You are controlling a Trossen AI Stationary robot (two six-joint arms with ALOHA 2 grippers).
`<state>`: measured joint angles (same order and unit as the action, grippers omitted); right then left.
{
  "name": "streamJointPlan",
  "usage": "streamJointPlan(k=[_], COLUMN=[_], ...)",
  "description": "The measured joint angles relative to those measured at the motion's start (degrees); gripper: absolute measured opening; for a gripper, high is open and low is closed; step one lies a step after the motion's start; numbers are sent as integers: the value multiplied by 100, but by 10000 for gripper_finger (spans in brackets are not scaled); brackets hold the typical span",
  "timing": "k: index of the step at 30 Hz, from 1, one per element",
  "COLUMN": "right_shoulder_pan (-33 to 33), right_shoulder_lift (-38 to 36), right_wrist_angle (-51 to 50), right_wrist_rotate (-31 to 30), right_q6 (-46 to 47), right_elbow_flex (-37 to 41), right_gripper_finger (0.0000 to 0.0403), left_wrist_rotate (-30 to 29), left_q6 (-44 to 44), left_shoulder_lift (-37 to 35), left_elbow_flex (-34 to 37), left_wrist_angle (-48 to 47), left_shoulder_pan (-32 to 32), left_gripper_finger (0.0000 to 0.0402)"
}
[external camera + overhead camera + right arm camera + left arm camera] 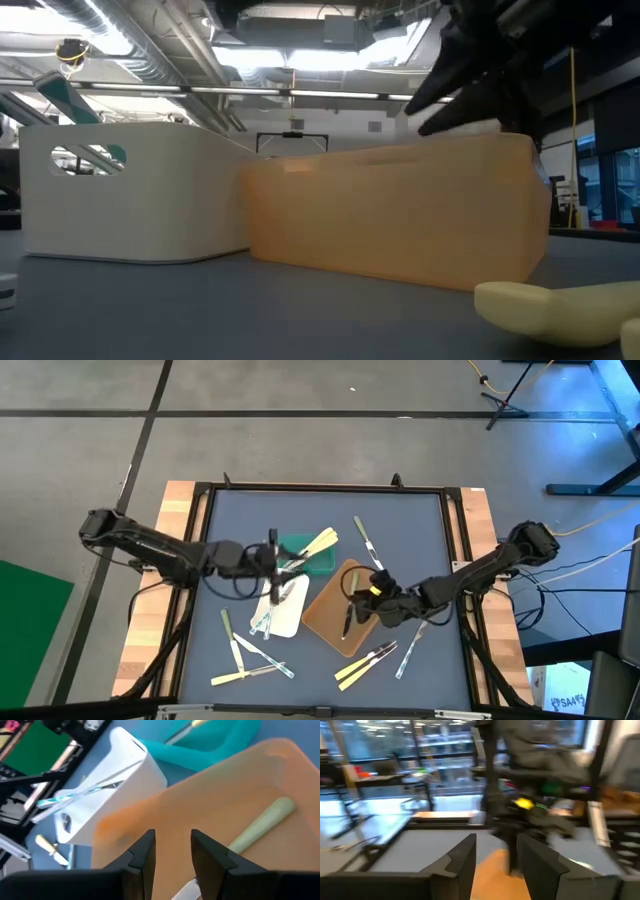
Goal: Sort silverware by color (type)
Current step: Put the blue patterned knife into the white bin
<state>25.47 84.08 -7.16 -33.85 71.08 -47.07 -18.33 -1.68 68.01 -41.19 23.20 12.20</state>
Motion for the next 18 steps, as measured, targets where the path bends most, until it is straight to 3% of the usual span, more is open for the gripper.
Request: streamJointPlan(k=[6, 18], right_shoulder_pan=[0, -1], right_shoulder_lift=[-264, -495], right_wrist_angle=[-28, -7], right_wrist_rotate=[-99, -264], right_q6=[-427, -711], right_elbow_flex=[0, 0], right_gripper_finger=[111, 111], left_wrist_rotate=[71, -1051], left_q6=[-1, 10], left_shoulder_lift=[17, 398], left_elbow_flex=[0, -1059], left_wrist_angle=[-49, -1499], left_shoulder_pan=[1020, 2442], left_gripper_finger=[137, 137])
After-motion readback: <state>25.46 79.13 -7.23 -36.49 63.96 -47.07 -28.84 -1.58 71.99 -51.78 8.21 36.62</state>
